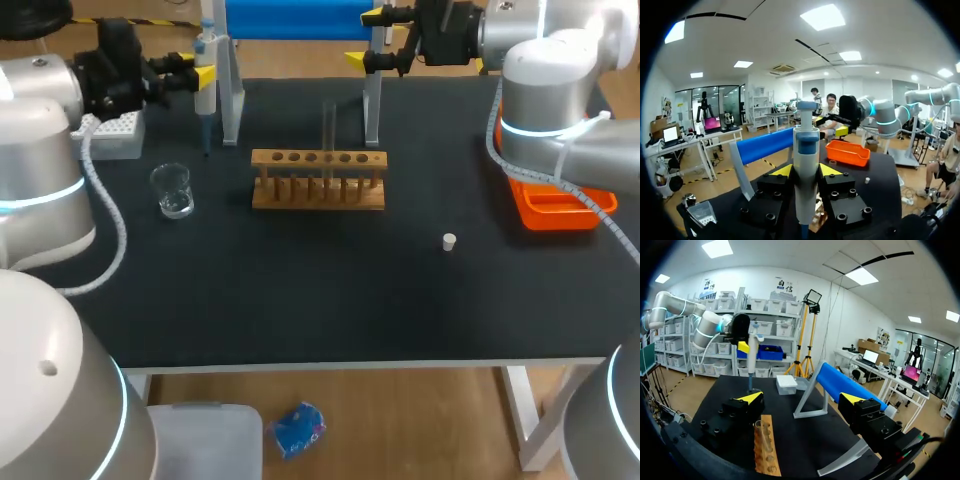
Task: Invert the test tube, pick up the pipette, mount the tip to pipette, aspirate from beaker and dispense into the tube, eject the tip, return the pipette, and cap with the stopper.
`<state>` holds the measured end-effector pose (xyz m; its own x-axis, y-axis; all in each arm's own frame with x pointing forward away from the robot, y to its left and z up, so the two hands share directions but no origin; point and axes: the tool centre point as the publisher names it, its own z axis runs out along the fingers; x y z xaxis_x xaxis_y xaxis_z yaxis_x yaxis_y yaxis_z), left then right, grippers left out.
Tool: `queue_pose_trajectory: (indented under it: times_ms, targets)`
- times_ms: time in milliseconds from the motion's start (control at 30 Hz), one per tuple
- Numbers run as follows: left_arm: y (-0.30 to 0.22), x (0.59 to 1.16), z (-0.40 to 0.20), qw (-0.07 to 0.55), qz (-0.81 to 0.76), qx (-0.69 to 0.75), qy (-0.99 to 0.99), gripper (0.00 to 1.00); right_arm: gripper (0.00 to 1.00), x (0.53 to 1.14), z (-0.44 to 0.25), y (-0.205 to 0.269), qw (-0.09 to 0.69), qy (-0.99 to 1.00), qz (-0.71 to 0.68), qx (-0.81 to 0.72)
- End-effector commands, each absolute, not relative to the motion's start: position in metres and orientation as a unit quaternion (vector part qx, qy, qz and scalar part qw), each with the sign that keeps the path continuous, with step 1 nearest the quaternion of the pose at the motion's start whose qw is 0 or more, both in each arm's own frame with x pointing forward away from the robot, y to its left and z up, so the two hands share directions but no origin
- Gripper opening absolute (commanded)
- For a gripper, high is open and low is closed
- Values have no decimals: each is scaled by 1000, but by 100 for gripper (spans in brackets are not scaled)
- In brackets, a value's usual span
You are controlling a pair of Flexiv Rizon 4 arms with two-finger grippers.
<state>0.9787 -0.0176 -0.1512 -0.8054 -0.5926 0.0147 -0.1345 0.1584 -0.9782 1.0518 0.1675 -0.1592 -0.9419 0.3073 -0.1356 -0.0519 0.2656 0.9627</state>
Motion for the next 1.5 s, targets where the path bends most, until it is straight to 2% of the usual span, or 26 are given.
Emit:
queue_pose_trajectory:
  times_ms: [33, 733, 1500]
  targets:
    - [-34, 1026, -161, 185, -583, -267, 745, 0, 100, 1052, -159, 167, 149, 781, 601, 81]
    - [-52, 1095, -154, 231, -548, -372, 712, 0, 100, 1052, -159, 167, 149, 781, 601, 81]
    - [-75, 1144, -175, 234, -499, -457, 698, 0, 100, 1052, -159, 167, 149, 781, 601, 81]
